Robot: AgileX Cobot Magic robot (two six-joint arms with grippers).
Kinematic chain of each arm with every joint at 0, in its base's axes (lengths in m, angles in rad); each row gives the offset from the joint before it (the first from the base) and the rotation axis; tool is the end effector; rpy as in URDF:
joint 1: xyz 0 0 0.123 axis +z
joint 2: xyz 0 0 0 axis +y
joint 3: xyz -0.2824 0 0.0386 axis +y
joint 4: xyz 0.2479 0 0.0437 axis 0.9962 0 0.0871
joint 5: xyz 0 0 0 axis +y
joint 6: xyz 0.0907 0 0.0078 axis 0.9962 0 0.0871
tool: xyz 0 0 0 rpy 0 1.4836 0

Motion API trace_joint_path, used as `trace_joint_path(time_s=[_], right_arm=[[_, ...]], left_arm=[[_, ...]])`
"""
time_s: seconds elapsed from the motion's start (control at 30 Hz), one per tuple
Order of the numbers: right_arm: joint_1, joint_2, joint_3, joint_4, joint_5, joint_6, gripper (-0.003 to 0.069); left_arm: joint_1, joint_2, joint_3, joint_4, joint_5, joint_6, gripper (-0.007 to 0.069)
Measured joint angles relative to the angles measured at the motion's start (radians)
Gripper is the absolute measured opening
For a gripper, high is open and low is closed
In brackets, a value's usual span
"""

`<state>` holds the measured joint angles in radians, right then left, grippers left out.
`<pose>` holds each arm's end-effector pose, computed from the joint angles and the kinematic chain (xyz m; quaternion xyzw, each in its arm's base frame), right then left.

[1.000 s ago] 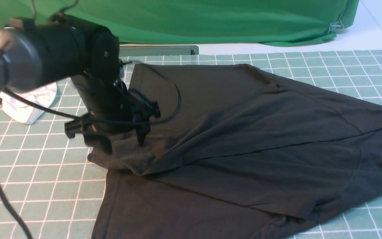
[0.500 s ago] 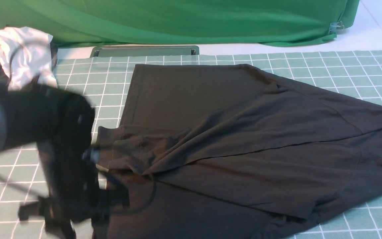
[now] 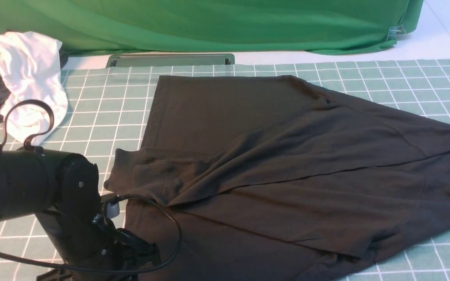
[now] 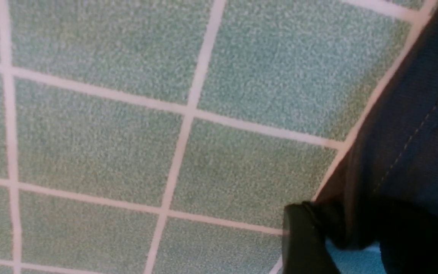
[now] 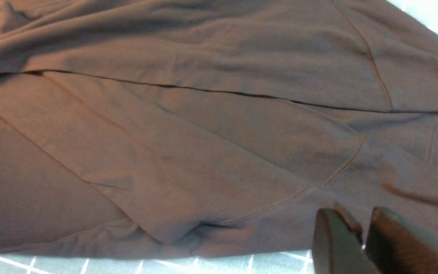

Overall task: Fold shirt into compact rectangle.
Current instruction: 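Grasp the near edge of the shirt at its hem and shoulder corners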

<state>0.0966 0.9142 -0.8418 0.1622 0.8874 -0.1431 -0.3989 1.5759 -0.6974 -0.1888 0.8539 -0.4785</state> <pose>0.1651 0.0275 0.3270 -0.0856 0.9331 0.0686 0.3426 0.2031 -0.0996 0.1523 0.1041 -0.9915 0.0465 0.0627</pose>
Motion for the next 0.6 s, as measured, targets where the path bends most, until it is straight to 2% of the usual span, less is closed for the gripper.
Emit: trace_joint_path(time_s=[0.1, 0.2, 0.3, 0.37, 0.4, 0.43, 0.6], right_arm=[[0.0, 0.0, 0.0, 0.0, 0.005, 0.0, 0.0162], [0.007, 0.004, 0.0, 0.021, 0.058, -0.003, 0.019], [0.051, 0.03, 0.023, 0.061, 0.064, -0.024, 0.0247], [0.118, 0.08, 0.058, 0.074, 0.051, -0.035, 0.031], [0.126, 0.08, 0.061, 0.074, 0.05, -0.035, 0.031], [0.201, 0.142, 0.086, 0.068, 0.034, -0.037, 0.0362], [0.411, 0.347, 0.11, -0.038, -0.007, -0.025, 0.048]], left_arm=[[0.0, 0.0, 0.0, -0.003, -0.009, 0.005, 0.0196], [0.001, -0.011, 0.0, -0.01, -0.024, 0.026, 0.0052], [0.024, -0.013, -0.012, -0.015, -0.042, 0.042, 0.0031], [0.065, -0.025, -0.03, -0.018, -0.042, 0.066, 0.0031], [0.07, -0.028, -0.033, -0.018, -0.041, 0.07, 0.0031], [0.101, -0.038, -0.044, -0.021, -0.035, 0.089, 0.0031], [0.155, -0.046, -0.048, -0.025, -0.012, 0.121, 0.0031]])
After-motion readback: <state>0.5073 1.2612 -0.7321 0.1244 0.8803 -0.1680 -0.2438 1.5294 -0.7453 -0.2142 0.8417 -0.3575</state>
